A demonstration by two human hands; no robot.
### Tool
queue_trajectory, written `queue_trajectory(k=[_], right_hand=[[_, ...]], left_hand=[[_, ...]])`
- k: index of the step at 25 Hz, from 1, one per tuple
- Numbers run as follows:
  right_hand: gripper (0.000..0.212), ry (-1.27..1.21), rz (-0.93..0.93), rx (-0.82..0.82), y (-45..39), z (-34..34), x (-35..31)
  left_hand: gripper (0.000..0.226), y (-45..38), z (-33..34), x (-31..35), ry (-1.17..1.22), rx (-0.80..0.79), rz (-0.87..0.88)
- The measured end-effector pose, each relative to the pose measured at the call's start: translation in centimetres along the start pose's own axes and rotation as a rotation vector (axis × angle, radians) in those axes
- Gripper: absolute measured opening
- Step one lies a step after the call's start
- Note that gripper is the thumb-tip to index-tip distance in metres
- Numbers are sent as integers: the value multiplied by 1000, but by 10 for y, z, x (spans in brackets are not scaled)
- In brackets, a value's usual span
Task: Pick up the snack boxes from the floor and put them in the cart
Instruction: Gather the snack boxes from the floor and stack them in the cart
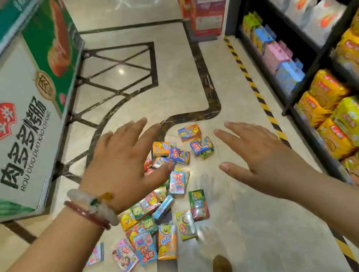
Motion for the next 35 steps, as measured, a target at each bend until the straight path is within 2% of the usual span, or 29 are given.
queue_trajectory(k=[3, 6, 9, 12, 14, 16, 18, 20, 22, 25, 28, 31, 35], right_hand=[[63, -48, 40, -12, -55, 123, 29], [73, -120, 123, -95, -85, 273, 61], [78, -198, 215, -258, -95, 439, 98], [56, -222, 277, -393, -106, 585, 128], [50, -265, 386, -534, -114, 668, 144], [51, -317, 497, -521, -123, 727, 163], [66, -360, 583, -509, -130, 764, 174], [71, -427, 701, -497, -134, 783, 184], [73, -447, 795, -508, -133, 789, 186], [73, -424, 839, -526, -134, 797, 187], [69, -440, 859, -505, -136, 800, 195], [70, -521, 885, -452, -136, 797, 199], [77, -583, 896, -417, -133, 794, 200]], left_hand=[[71, -37, 123, -36, 43, 47, -5], [69, -43, 280, -64, 107, 0, -23], [69, -33, 454, -83, 211, -131, -38], [71, -14, 613, -98, 298, -282, -28], [77, -1, 692, -103, 367, -375, -38], [74, 14, 748, -105, 414, -476, -114], [57, 29, 781, -106, 394, -550, -171], [47, 43, 791, -107, 397, -582, -260], [55, 54, 795, -104, 393, -626, -351], [88, 60, 815, -91, 319, -736, -394], [105, 51, 828, -91, 335, -656, -465], [103, 47, 832, -101, 414, -567, -573], [95, 46, 840, -99, 650, -445, -680]])
Point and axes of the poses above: each hand's wrist, its own y-axis away from the middle knuckle, its own z-axis out of the palm, x = y × z, the point moved 8 cm from there along -y, towards the middle knuckle, and after that the axes turned 11 degrees about z, right-handed, at the moved point
